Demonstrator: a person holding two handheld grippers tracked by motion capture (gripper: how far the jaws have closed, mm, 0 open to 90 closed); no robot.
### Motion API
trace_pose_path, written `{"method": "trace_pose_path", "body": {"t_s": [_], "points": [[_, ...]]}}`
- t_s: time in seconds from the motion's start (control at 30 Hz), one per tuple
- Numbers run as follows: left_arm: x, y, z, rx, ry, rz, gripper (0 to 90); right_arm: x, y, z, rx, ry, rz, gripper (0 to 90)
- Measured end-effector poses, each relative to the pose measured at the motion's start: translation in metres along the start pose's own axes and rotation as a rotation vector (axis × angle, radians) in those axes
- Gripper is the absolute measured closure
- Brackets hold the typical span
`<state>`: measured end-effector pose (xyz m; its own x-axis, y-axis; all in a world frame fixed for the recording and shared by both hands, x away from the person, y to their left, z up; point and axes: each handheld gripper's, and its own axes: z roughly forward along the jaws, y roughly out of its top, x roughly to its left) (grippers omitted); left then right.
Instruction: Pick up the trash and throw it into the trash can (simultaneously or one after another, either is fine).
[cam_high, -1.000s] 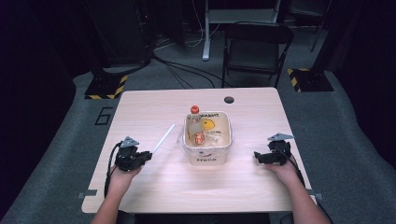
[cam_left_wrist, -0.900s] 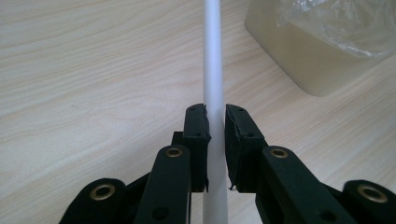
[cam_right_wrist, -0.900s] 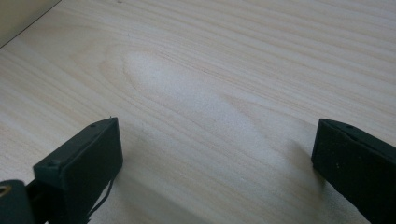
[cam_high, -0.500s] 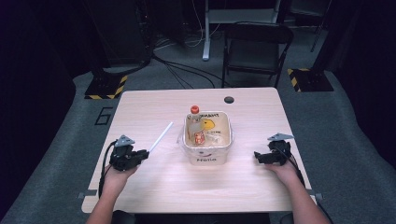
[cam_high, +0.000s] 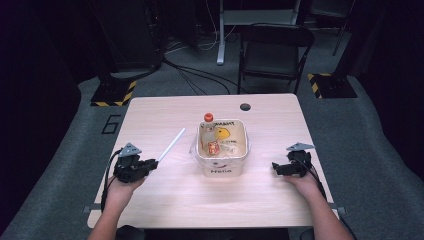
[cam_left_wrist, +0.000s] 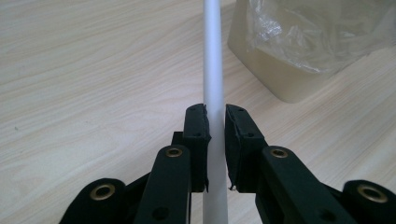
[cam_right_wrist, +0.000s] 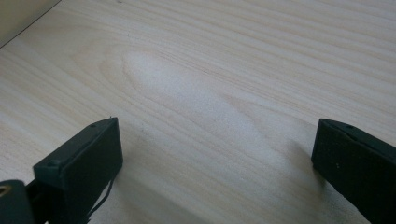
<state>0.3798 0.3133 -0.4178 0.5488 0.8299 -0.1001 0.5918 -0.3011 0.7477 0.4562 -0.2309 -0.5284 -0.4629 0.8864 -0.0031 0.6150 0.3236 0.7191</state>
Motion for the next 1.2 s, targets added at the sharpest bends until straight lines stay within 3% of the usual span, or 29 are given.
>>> {"method": "trace_pose_path", "body": {"t_s": [0.5,1.2], "points": [[-0.016,0.010,-0.016,-0.010,-0.035,0.070,79.3,0.000,0.000,0.000,0.000,0.000,0.000,1.0],[-0.040,0.016,-0.018,-0.007,-0.090,0.137,79.3,0.000,0.000,0.000,0.000,0.000,0.000,1.0]]}}
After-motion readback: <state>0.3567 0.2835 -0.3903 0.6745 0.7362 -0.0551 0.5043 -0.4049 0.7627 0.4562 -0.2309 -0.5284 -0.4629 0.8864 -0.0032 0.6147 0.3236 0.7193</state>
